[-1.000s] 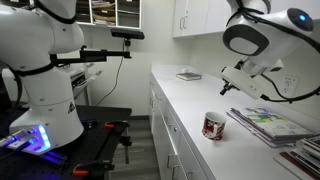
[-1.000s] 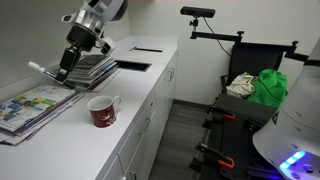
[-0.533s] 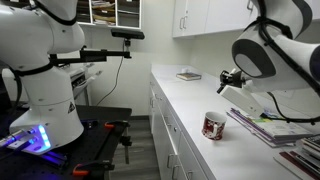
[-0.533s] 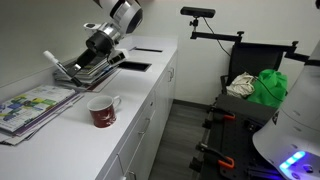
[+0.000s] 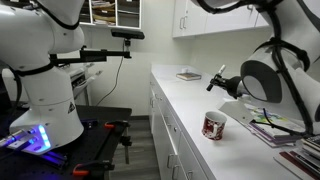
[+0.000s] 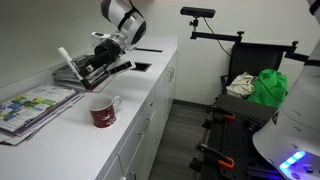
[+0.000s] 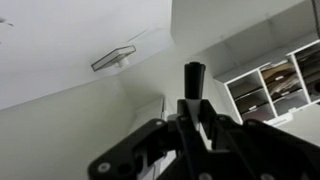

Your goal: Put the marker in the mug

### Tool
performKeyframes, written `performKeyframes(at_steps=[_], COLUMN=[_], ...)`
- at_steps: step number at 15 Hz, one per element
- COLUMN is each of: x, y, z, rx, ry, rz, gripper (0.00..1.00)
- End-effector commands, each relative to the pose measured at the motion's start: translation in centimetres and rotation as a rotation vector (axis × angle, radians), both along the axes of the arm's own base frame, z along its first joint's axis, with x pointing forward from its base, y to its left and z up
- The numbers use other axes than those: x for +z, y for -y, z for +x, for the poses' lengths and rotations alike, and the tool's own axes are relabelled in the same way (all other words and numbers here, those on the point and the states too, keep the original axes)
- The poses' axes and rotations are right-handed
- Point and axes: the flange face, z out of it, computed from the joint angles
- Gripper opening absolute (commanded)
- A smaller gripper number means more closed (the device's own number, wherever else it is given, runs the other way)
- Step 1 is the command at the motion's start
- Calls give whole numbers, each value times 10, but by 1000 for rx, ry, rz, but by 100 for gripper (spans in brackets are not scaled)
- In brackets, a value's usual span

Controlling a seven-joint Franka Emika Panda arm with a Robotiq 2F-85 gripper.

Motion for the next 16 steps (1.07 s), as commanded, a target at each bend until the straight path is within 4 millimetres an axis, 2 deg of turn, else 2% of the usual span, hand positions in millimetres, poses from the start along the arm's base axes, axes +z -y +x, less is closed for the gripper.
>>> performKeyframes(at_steps=[1,4,8,16], x=[-13,-27,-45,-83], y=[1,9,24,47], z=[16,30,37,31], rx=[-23,-70,-117,-183], ry=[9,19,20,-27], rz=[25,3,-8,-54], gripper=[5,5,5,5])
